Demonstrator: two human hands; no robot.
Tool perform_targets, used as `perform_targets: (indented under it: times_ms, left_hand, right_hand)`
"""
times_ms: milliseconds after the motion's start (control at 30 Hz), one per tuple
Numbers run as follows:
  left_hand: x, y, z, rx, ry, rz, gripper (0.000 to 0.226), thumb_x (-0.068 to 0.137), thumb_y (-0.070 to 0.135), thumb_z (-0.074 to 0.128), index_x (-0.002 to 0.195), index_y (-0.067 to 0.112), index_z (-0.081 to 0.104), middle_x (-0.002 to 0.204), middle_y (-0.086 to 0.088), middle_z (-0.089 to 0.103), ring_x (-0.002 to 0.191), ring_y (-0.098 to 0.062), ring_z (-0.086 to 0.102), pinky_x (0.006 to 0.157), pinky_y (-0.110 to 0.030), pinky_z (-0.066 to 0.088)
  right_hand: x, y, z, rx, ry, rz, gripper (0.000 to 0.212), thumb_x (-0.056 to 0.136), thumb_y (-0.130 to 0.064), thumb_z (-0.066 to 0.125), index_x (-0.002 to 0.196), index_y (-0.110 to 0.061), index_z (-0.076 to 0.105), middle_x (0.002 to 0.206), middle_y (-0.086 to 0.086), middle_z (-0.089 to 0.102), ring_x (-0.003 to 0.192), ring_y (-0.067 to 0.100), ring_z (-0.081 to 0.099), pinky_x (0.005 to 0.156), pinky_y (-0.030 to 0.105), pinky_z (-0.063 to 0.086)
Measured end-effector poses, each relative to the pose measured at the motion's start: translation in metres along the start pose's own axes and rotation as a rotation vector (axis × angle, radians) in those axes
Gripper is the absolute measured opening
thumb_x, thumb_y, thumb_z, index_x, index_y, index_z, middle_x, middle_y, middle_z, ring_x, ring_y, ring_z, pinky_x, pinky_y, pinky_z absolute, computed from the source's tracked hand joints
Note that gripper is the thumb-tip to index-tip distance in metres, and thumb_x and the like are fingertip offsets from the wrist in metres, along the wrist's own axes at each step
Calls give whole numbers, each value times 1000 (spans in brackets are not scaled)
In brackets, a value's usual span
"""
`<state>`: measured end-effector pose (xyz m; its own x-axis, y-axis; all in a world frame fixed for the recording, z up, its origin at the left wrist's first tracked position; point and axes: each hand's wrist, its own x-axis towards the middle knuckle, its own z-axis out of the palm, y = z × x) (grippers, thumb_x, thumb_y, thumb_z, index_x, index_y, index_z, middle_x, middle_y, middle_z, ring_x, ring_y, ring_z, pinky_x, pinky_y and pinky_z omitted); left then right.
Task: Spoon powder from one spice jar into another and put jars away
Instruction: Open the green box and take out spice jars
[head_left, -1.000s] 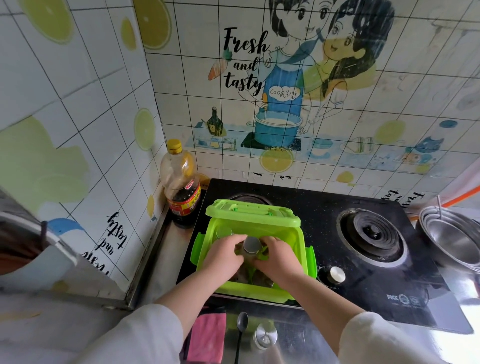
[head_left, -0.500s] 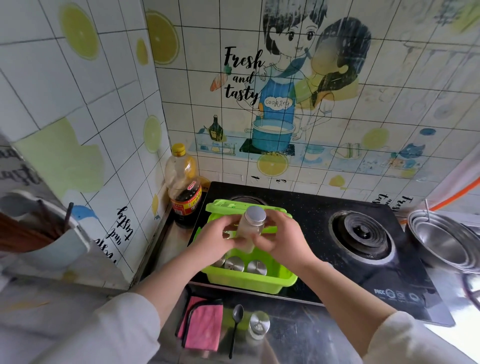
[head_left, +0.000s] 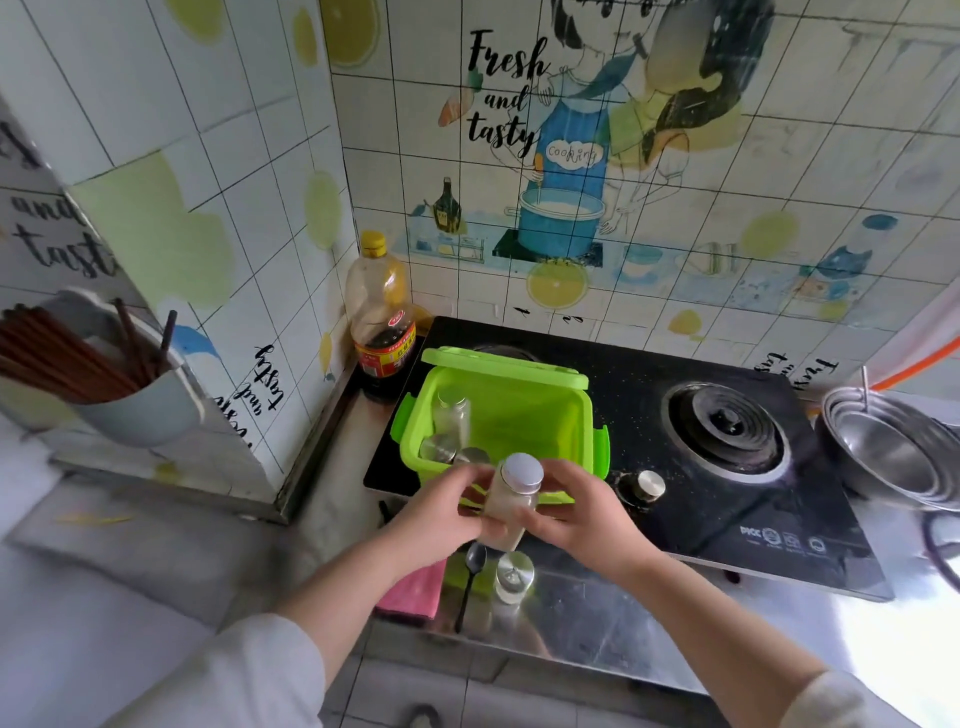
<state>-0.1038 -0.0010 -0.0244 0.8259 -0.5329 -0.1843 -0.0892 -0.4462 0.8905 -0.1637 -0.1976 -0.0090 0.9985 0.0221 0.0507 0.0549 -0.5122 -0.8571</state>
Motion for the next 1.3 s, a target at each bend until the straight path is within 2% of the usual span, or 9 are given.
perform_targets:
  times_ms: [167, 300, 400, 500, 667, 767, 967, 1133, 1300]
  left_hand:
    - [-6, -26, 14, -6, 9, -84, 63, 63, 30, 88, 114, 39, 52, 118, 15, 62, 112, -3, 58, 96, -26, 45]
    - [-9, -41, 16, 23, 0, -126, 67, 62, 32, 89, 117, 36, 51, 118, 19, 61, 110, 3, 56, 94, -20, 45]
    - [-14, -56, 18, 55, -5, -163, 69, 56, 40, 90, 112, 47, 51, 117, 25, 61, 110, 4, 57, 99, -34, 48]
    - [-18, -67, 22, 85, -29, -205, 76, 45, 52, 90, 110, 52, 52, 113, 27, 63, 106, 0, 61, 87, -41, 56]
    - [-12, -60, 40, 135, -90, -161, 64, 64, 29, 86, 120, 34, 56, 109, 23, 62, 101, 6, 57, 80, -9, 43]
    - [-4, -48, 57, 110, -140, -132, 65, 67, 23, 85, 125, 28, 56, 118, 17, 63, 109, -2, 57, 95, -21, 43]
    - [9, -29, 81, 149, -196, -89, 63, 67, 25, 84, 123, 31, 55, 118, 18, 62, 110, -2, 57, 95, -24, 44]
    - [8, -25, 85, 125, -191, -72, 66, 55, 43, 85, 112, 39, 53, 109, 17, 64, 104, -3, 60, 92, -36, 51]
    - [4, -21, 79, 47, -236, -40, 58, 67, 24, 86, 115, 26, 54, 110, 6, 63, 104, -11, 61, 94, -35, 52]
  right_hand:
    - [-6, 19, 23, 27, -55, 47, 54, 75, -23, 80, 124, -23, 57, 116, -3, 62, 109, 6, 61, 88, 29, 56]
    - [-2, 32, 41, -28, -109, 41, 58, 72, -30, 82, 124, -23, 57, 118, -6, 63, 108, 6, 62, 92, 33, 53]
    - [-5, 39, 53, -88, -133, 57, 63, 71, -26, 82, 128, -22, 55, 118, -4, 59, 105, 9, 62, 91, 30, 53]
    - [-15, 45, 61, -78, -133, 88, 61, 69, -25, 84, 124, -23, 56, 111, -6, 58, 99, 10, 62, 85, 25, 54]
    - [-34, 58, 53, -65, -45, 157, 55, 63, -39, 82, 112, -38, 56, 110, -12, 60, 100, 8, 62, 84, 30, 55]
    - [-44, 63, 38, -38, -9, 221, 56, 59, -38, 83, 105, -50, 52, 112, -9, 61, 100, 8, 64, 84, 31, 57]
    - [-59, 73, 10, -4, 29, 240, 62, 65, -12, 86, 113, -36, 55, 113, -3, 59, 101, 3, 63, 82, 19, 55]
    - [-67, 66, 0, 36, 31, 159, 58, 67, -40, 84, 117, -30, 57, 112, -4, 60, 102, 5, 61, 81, 18, 54]
    - [-62, 49, -7, -58, 54, 99, 58, 70, -60, 70, 118, -27, 61, 105, -15, 58, 97, 3, 59, 76, 18, 53]
